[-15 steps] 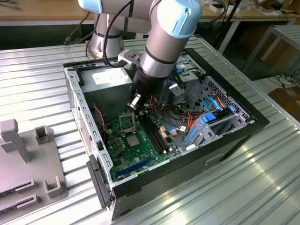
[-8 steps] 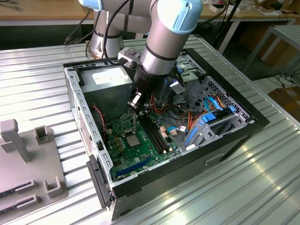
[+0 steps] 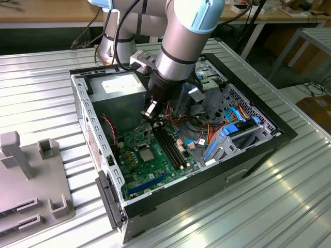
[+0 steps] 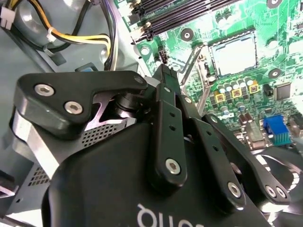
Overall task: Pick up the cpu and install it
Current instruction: 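Close the cpu cover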
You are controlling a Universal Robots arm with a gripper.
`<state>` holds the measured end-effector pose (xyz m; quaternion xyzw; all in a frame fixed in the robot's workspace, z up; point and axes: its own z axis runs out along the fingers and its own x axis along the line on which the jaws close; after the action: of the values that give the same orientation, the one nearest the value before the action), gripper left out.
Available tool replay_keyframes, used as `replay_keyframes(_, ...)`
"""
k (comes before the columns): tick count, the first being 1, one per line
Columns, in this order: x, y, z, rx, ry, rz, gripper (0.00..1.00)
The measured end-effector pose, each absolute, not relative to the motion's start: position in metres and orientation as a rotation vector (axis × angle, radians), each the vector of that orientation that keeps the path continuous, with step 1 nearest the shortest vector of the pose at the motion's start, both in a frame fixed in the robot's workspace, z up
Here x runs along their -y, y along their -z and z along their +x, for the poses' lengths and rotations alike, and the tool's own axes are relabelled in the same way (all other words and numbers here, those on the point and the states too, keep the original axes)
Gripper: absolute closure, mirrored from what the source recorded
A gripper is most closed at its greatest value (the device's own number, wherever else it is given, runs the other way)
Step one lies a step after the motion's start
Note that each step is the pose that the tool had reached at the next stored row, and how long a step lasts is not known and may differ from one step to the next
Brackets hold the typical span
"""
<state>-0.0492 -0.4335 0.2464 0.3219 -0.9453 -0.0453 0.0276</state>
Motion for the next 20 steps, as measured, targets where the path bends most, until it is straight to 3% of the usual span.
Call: replay_keyframes(20, 0.4335, -0.2553, -0.0491, 2.827, 0.133, 1.213, 0.89)
